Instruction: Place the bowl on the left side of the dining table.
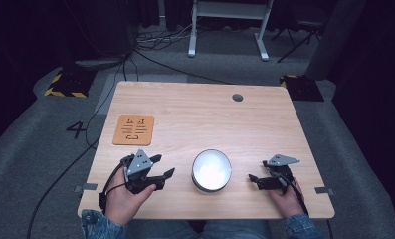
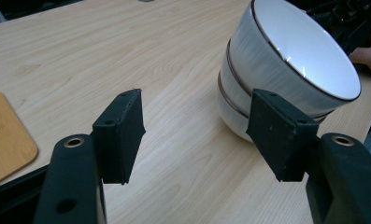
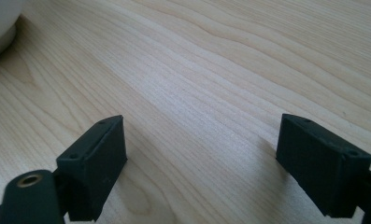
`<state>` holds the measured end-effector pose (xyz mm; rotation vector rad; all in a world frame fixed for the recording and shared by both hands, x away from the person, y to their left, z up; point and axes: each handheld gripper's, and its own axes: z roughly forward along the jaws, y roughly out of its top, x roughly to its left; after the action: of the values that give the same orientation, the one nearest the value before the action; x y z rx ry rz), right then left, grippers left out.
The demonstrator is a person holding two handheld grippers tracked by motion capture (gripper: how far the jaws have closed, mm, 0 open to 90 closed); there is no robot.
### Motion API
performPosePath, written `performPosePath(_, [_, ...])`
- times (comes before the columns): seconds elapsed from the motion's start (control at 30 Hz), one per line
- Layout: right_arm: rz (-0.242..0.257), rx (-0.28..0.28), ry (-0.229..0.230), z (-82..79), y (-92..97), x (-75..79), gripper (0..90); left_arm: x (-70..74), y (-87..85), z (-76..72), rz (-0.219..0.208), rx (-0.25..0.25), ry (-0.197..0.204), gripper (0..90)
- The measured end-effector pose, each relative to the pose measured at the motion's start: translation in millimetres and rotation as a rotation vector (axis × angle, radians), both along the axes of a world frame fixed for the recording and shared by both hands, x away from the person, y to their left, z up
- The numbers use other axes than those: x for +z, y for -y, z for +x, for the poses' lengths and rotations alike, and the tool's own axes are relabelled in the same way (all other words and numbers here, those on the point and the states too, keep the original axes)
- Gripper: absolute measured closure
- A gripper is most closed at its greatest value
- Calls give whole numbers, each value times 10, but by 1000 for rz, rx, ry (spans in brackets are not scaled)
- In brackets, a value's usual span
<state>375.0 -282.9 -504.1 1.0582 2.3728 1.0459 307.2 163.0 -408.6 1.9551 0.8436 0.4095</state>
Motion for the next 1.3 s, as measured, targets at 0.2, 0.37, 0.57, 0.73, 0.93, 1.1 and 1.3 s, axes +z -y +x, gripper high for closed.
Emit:
performPosePath(0.2, [-1,0,0,0,1,0,161,91,114,32,5,-17,-6,365])
performPosePath(0.37, [0,0,0,0,0,0,161,127,177,57,19,-30,-3,365])
performPosePath(0.57, [0,0,0,0,0,0,161,171,262,80,32,-51,-3,365])
performPosePath(0.73, [0,0,0,0,0,0,161,193,372,98,31,-76,-18,365])
performPosePath(0.93, [0,0,0,0,0,0,161,214,502,124,35,-101,-17,365])
performPosePath(1.1, [0,0,0,0,0,0,161,232,637,173,57,-129,-23,365])
performPosePath(1.3, [0,0,0,0,0,0,161,204,769,231,72,-146,-36,365])
